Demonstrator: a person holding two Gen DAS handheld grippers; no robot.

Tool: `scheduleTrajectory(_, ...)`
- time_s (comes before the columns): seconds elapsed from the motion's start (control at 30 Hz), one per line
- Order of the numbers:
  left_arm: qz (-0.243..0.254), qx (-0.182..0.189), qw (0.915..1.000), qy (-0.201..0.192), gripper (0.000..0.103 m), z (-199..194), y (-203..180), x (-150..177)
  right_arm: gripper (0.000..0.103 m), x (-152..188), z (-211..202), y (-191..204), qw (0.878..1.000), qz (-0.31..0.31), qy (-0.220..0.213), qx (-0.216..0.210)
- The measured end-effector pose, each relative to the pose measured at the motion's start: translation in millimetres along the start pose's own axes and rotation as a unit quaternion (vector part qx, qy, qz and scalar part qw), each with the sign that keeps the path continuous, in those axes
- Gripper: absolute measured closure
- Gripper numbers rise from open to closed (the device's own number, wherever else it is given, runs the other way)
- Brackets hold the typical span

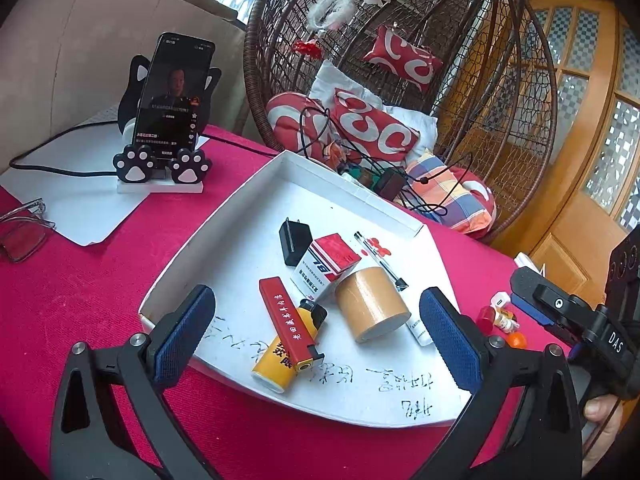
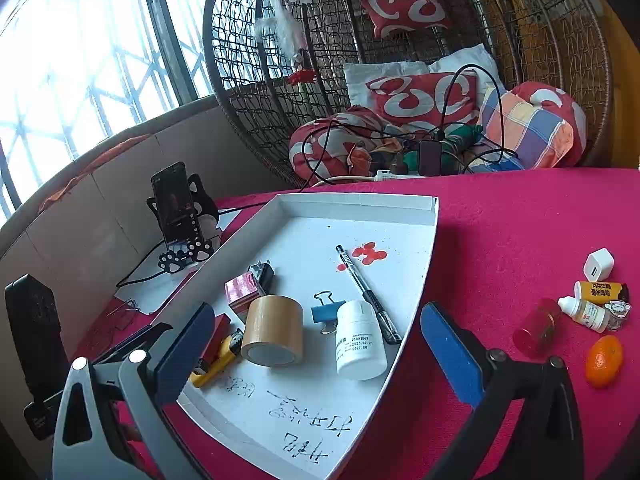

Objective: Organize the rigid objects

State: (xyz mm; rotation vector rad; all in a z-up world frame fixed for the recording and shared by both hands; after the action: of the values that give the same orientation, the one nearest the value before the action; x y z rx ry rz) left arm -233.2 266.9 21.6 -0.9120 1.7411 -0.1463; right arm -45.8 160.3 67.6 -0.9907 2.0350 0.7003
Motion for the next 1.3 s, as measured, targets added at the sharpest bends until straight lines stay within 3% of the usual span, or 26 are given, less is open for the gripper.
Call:
scheduleTrajectory(0.2,0.026,0.018,0.9992,-0.025,0.0,-14.6,-20.8,-7.6,0.0,-7.6,-45.0,-39.5,0.998,0.042,-0.056,0.0)
scheduleTrajectory(0.33,0.05,0.045,0.9971,-0.038,0.0,-19.8,-41.2,-9.6,0.0,-15.6,-79.6,-84.0,0.991,0.076,-0.104,0.039)
scheduleTrajectory(0.5,0.075,0.081,0.9936,-0.024,0.0,-12.4,-67.1,-2.2,0.0,-15.1,-101.6,-148.6,0.982,0.135,-0.112,0.074)
scheduleTrajectory(0.6,0.093,0.093,0.9913,-0.009,0.0,-5.4,-81.8,4.8,0.0,-5.6,-97.9,-177.2,0.979,0.143,-0.083,0.12)
scheduleTrajectory(0.77,0.152,0.1,0.983,0.026,0.0,9.5,-110.6,23.1,0.0,22.1,-59.6,-192.5,0.976,0.11,0.015,0.186)
scheduleTrajectory(0.87,0.192,0.108,0.9735,0.062,0.0,19.7,-133.3,36.0,0.001,33.2,-28.4,-183.8,0.977,0.062,0.065,0.191)
scheduleTrajectory(1.03,0.21,0.129,0.9642,0.099,0.0,35.3,-160.7,49.4,0.018,44.0,3.0,-168.2,0.977,0.006,0.107,0.187)
scheduleTrajectory(1.1,0.211,0.136,0.961,0.115,0.0,44.5,-170.3,50.9,0.034,48.5,15.8,-164.8,0.974,-0.013,0.131,0.185)
scheduleTrajectory(1.17,0.216,0.138,0.9574,0.132,0.0,56.2,-181.5,52.7,0.061,50.6,15.7,-165.2,0.971,-0.039,0.125,0.202)
scheduleTrajectory(1.3,0.219,0.117,0.9519,0.18,0.0,93.3,-204.2,58.4,0.063,54.7,-6.9,-188.6,0.978,0.01,0.115,0.175)
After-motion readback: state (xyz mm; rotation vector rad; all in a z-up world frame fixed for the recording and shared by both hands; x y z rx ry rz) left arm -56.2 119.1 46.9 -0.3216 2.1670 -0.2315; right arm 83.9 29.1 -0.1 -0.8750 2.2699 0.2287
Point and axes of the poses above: each gripper's, at about its wrist camera, not at the fingertips, and z roughly the way its jaws point, y to its left, x to its underside, the point moved 4 cm from there along z, roughly the way its jaws point, and after that the axes turned 12 degrees about x, right-handed, at the moved point
